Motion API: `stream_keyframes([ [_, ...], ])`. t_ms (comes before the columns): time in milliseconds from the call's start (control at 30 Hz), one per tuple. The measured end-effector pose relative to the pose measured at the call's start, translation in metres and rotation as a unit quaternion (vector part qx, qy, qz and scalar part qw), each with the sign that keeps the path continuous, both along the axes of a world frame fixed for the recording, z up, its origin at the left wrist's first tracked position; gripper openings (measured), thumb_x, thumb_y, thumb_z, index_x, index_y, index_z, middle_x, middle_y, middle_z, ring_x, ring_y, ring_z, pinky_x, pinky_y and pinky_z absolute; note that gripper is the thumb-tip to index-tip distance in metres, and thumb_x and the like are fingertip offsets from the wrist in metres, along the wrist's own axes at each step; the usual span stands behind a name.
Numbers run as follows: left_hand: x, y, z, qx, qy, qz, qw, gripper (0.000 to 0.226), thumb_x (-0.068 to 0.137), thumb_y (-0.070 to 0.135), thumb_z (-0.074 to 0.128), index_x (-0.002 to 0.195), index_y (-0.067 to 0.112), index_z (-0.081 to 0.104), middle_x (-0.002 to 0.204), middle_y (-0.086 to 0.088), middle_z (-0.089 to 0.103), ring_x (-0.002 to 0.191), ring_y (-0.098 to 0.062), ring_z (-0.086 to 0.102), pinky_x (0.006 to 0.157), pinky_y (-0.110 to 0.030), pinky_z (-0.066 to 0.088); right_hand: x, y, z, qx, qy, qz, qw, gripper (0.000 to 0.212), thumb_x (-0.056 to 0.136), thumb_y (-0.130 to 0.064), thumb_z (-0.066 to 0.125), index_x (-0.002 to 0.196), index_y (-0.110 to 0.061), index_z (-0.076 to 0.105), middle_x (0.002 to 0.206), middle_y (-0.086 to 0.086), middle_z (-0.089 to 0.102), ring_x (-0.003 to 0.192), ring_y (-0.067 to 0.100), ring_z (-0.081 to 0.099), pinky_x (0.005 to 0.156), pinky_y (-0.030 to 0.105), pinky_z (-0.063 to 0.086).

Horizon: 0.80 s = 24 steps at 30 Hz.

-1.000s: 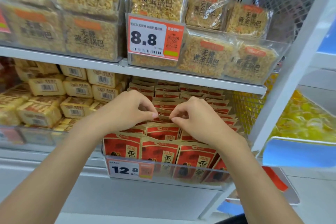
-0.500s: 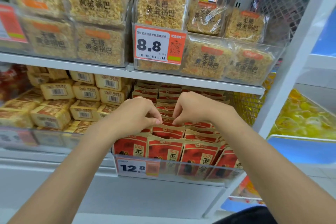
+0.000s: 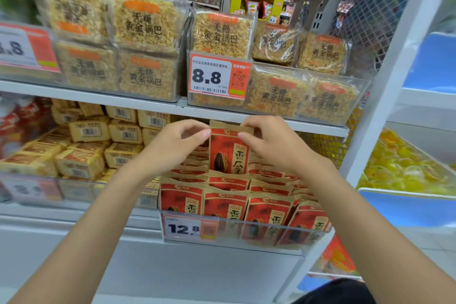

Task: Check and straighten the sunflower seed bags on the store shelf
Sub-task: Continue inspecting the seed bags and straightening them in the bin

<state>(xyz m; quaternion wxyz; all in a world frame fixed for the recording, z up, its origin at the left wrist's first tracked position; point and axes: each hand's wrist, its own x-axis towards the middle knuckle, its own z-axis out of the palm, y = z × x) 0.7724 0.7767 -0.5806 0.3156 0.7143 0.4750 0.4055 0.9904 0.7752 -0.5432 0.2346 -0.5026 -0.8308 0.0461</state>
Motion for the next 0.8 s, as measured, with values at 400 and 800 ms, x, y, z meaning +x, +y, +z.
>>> stream_keyframes([
  [400, 0.015, -0.026, 0.024, 0.04, -0.186, 0.023, 0.981, 0.023, 0.102, 0.037, 0.046, 0.107, 0.024, 0.065, 0.097, 0.003, 0.075, 0.086, -0.008, 0.072, 0.074, -0.026, 0.056, -0.031, -0.02, 0.026, 0.02, 0.413, 0.036, 0.91, 0.011, 0.099, -0.012, 0.055, 0.109, -0.013, 0.054, 0.091, 0.007, 0.072, 0.074, 0.007, 0.071, 0.058, 0.025, 0.057],
  [800, 0.035, -0.039, 0.005, -0.032, -0.14, 0.04, 0.989, 0.038, 0.097, 0.051, 0.048, 0.098, 0.019, 0.069, 0.088, 0.0, 0.077, 0.077, -0.016, 0.074, 0.077, -0.039, 0.06, -0.049, -0.038, -0.044, -0.063, 0.476, -0.068, 0.874, 0.041, 0.102, -0.036, 0.046, 0.074, -0.011, 0.063, 0.065, 0.0, 0.069, 0.057, 0.009, 0.064, 0.052, 0.019, 0.047],
])
